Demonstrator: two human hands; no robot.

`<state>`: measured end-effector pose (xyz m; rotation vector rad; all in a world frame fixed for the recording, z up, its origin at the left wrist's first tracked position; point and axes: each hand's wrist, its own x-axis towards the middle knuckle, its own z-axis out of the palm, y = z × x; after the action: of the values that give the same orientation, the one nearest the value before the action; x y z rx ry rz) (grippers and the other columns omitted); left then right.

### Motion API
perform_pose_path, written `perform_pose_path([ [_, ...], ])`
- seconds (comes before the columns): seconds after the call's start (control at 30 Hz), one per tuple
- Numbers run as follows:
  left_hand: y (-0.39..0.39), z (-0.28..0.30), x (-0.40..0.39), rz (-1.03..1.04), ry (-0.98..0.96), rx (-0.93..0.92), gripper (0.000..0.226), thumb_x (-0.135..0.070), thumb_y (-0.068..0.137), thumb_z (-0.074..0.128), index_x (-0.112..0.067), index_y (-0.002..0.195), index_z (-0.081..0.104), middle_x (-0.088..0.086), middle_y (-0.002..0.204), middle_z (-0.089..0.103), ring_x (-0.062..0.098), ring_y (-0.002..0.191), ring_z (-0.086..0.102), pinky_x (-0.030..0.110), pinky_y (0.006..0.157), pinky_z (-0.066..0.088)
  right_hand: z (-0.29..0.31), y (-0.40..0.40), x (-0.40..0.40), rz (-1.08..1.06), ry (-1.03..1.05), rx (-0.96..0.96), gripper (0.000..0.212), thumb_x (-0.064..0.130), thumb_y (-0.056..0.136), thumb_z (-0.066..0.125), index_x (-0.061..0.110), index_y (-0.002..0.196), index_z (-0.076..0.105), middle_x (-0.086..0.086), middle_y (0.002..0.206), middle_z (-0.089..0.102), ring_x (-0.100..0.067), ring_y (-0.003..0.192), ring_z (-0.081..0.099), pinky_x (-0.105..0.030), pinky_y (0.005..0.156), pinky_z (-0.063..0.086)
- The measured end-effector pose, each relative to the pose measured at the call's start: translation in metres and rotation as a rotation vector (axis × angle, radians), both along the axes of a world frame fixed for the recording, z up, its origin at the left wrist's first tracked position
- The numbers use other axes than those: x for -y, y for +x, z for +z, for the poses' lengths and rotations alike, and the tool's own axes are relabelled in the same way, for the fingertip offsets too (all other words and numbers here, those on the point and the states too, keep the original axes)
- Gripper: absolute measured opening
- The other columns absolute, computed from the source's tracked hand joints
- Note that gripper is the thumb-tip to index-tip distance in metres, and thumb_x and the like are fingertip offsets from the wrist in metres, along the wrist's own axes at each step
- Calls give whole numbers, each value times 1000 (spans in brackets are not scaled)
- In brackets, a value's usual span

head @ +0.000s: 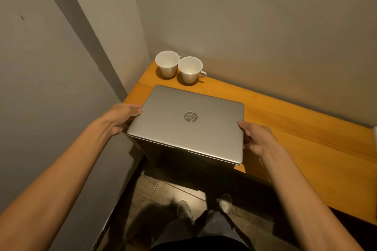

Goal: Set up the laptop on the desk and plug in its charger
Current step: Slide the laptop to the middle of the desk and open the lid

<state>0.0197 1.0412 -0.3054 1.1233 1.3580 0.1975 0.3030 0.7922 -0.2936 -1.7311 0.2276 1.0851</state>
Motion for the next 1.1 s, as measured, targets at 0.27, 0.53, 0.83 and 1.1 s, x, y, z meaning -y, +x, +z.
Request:
perform_pose_path([
  [0.27, 55, 8, 23, -212, -99, 126, 30, -11, 96, 60, -17, 124, 65, 4, 111, 72, 19, 94, 68, 30, 58, 56, 7, 33, 57, -116, -9, 118, 33, 4, 95, 68, 6, 127, 60, -10, 110, 67, -26, 104, 66, -50, 96, 57],
  [0.53, 116, 12, 58, -356, -132, 151, 36, -7, 86, 70, -10, 122, 66, 13, 118, 72, 28, 110, 68, 40, 84, 57, 13, 72, 123, -193, -58, 164, 31, -1, 96, 64, 0, 127, 60, -7, 93, 64, -17, 80, 61, -33, 70, 55],
  [0.83, 159, 3, 119, -347, 29, 37, 28, 0, 86, 71, -11, 112, 69, 15, 102, 74, 27, 84, 73, 36, 61, 61, -7, 106, 163, -150, -224, 363, 23, 10, 99, 62, 8, 121, 70, -11, 104, 72, -22, 89, 65, -28, 64, 47],
  [1.1, 165, -5, 137, -313, 159, -35, 28, 1, 88, 68, -9, 114, 71, 9, 105, 72, 24, 100, 65, 32, 70, 54, -18, 111, 163, -80, -269, 444, 14, 11, 99, 61, 13, 103, 74, -7, 97, 73, -18, 84, 65, -28, 63, 47],
])
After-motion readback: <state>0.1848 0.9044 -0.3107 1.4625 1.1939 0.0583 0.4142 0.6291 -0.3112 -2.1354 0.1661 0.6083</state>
